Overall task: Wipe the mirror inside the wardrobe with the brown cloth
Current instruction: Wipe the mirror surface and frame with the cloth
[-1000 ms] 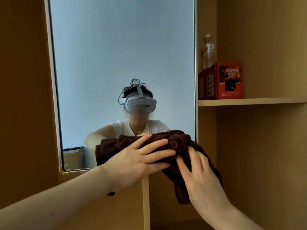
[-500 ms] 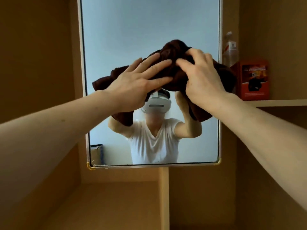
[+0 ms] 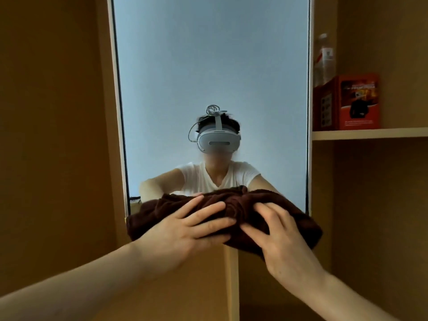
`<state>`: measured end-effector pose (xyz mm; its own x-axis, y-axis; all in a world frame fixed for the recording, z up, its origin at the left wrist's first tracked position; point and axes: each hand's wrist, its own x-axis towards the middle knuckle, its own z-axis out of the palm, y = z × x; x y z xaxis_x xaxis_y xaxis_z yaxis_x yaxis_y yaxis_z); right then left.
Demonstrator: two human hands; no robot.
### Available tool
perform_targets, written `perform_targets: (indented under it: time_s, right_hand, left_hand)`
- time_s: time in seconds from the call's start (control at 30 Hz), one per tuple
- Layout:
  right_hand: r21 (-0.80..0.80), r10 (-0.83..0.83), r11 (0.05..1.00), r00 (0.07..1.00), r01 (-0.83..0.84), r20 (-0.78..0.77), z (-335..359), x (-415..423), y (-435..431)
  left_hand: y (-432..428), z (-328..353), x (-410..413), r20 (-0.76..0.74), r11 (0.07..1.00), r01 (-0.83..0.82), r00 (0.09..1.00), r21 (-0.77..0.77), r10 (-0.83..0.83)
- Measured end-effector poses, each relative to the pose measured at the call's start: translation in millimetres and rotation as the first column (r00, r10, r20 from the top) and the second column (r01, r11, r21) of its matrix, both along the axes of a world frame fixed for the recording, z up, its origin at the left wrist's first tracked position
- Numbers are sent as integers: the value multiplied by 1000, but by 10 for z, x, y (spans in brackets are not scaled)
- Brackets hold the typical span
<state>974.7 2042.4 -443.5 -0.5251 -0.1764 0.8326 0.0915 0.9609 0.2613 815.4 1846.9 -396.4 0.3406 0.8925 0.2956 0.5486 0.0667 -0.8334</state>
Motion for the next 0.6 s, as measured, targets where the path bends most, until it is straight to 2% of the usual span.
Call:
perform_targets:
  time_s: [0.07,0.17,0.27,0.4,0.5,0.6]
  right_hand:
    - [52,24,998,999,-26,43,92,50,51]
    - [237,-6,971,993,-22,117,446,85,173]
    - [266,-29,963,999,38,-35,1057,49,242]
    - [202,-42,976,986,75,-161,1601,-11,142]
    - [138,-35,988,979,64,-202,1379,-51,112]
    - [108,-9,994,988,26,-154,866,-33,131]
  left_hand:
    - [-29,70,29,-6,1000,-3,1000,-28,3]
    - [-14,412,76,-71,999,4,997,-41,-7]
    - [68,841,95,-50,990,33,998,135,-26]
    - [168,1120,95,21,959,5,1000,285,-11]
    - [194,916,92,39,950,33,998,311,-47]
    - [170,529,21,5,975,45,999,217,-47]
